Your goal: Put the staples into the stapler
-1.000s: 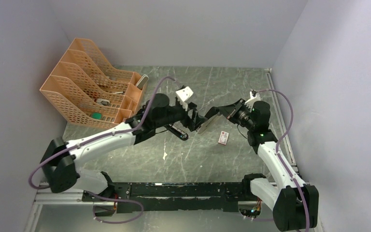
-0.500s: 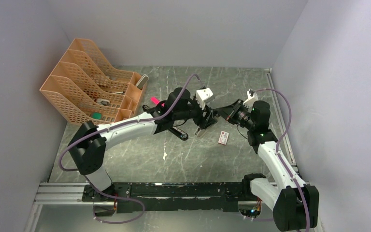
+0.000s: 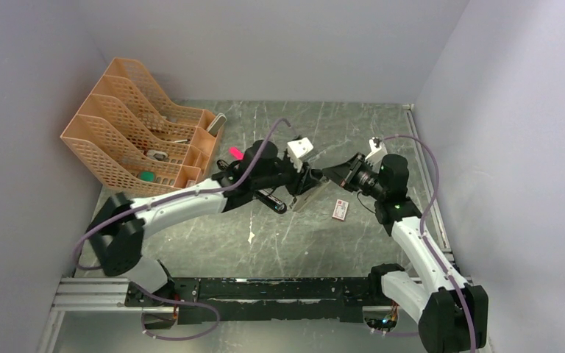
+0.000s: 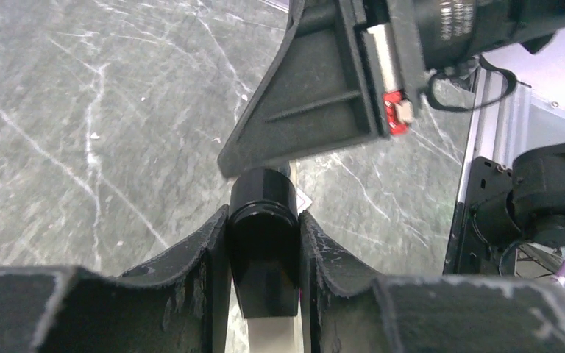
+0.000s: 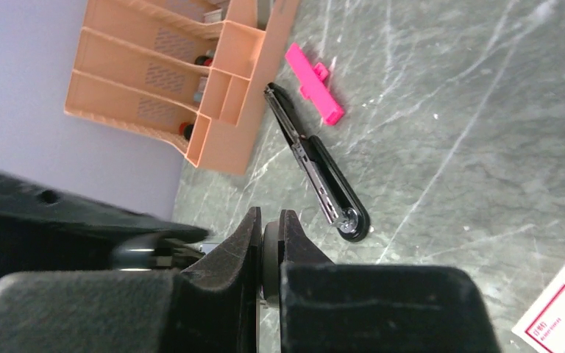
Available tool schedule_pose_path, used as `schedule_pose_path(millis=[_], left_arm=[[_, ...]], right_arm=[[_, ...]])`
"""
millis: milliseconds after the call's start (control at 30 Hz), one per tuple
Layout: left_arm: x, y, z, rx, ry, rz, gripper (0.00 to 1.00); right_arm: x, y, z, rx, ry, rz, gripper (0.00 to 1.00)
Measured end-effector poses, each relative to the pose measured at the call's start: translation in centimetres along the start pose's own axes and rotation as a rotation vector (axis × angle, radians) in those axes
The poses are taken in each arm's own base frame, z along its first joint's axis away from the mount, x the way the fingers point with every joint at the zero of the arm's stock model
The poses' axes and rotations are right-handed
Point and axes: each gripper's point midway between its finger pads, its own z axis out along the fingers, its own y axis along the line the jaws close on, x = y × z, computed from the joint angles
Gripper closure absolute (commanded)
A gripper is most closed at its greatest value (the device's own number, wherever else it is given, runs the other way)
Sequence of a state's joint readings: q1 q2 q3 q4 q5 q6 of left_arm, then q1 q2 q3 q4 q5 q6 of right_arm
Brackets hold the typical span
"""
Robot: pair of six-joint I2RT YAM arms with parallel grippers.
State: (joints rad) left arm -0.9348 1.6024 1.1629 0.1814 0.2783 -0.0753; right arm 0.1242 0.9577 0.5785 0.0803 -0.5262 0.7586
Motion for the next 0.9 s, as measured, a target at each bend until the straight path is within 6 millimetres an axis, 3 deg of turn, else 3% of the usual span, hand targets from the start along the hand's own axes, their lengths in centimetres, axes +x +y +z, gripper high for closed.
schedule_pose_path(millis=[233,400,600,900], left_arm=[[-1.3,-0.5,-8.1,-0.078,-0.101,0.002,0.93],[0.4,-1.0,-12.3,-0.12,-0.141,-0.034,0.92],[4.6,-1.2,-14.2,-0.143,-0.137,-0.12,0.75],[11.9,-1.3,-15.0,-0.164,-0.095,-0.297,0.48]], right_arm=[[-0.8,-0.1,-0.1,0.009,-0.034,0.034,1.0],[-1.0,0.7,-0.4,-0.018,-0.039,0.044,1.0],[-1.6,1.1,-0.8,-0.027,-0.062,0.069,1.0],[-2.3,1.7,-1.3,-0.037,-0.085,0.097,1.0]])
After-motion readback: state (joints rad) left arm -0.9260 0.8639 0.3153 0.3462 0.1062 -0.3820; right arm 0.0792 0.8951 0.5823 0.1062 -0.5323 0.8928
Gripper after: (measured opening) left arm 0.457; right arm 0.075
